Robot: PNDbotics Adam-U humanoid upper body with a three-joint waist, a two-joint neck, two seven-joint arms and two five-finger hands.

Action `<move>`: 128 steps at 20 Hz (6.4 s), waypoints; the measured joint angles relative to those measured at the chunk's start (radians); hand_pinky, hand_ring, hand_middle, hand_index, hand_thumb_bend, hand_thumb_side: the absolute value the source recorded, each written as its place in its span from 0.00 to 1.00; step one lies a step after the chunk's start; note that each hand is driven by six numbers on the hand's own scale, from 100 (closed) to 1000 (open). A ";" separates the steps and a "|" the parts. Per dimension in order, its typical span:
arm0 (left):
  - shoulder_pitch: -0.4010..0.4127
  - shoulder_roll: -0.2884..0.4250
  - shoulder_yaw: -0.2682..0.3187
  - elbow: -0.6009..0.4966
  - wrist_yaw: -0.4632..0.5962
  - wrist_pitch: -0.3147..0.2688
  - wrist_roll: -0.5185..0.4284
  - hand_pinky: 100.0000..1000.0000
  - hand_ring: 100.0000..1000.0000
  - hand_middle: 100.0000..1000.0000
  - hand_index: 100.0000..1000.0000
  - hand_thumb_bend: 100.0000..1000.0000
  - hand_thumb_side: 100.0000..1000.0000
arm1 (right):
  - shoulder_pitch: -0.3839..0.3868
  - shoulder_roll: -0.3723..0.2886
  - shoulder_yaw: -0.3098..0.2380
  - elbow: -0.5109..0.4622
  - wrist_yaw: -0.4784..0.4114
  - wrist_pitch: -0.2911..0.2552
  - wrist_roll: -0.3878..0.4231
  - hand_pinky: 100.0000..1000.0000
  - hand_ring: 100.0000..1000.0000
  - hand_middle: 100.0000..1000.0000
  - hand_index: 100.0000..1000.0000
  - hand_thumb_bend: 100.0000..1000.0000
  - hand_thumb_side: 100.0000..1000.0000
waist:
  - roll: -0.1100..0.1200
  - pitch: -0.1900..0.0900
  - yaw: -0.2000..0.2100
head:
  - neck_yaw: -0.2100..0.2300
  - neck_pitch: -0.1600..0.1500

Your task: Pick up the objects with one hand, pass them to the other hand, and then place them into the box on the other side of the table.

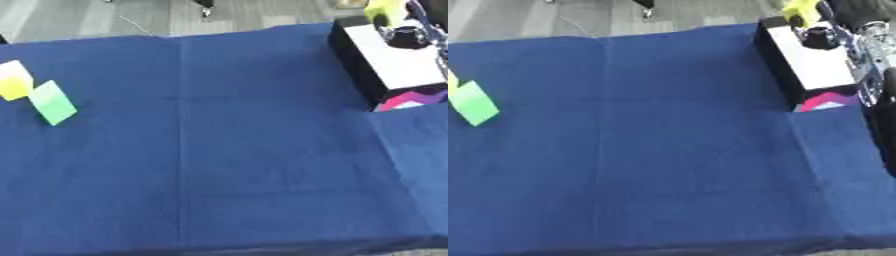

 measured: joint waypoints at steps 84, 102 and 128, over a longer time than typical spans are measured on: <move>-0.510 0.144 -0.186 1.118 -1.253 -0.216 0.117 0.72 0.57 0.54 0.71 0.31 0.42 | 0.431 0.273 -0.092 -0.978 -0.549 -0.039 0.017 0.81 0.82 0.76 1.00 0.00 0.12 | -0.017 0.019 -0.114 | 0.440 -0.005; -0.387 0.163 -0.146 0.674 -0.619 -0.180 0.044 0.65 0.44 0.36 0.53 0.00 0.54 | 0.395 0.270 -0.022 -0.978 -0.511 -0.095 0.074 0.79 0.80 0.76 0.98 0.00 0.00 | -0.022 0.016 -0.094 | 0.400 -0.005; -0.328 -0.016 -0.341 0.249 -0.027 0.177 -0.349 0.65 0.45 0.37 0.54 0.00 0.76 | 0.134 0.301 0.367 -0.969 -0.283 -0.359 0.247 0.80 0.83 0.85 0.88 0.20 0.00 | -0.031 0.009 -0.072 | 0.326 -0.003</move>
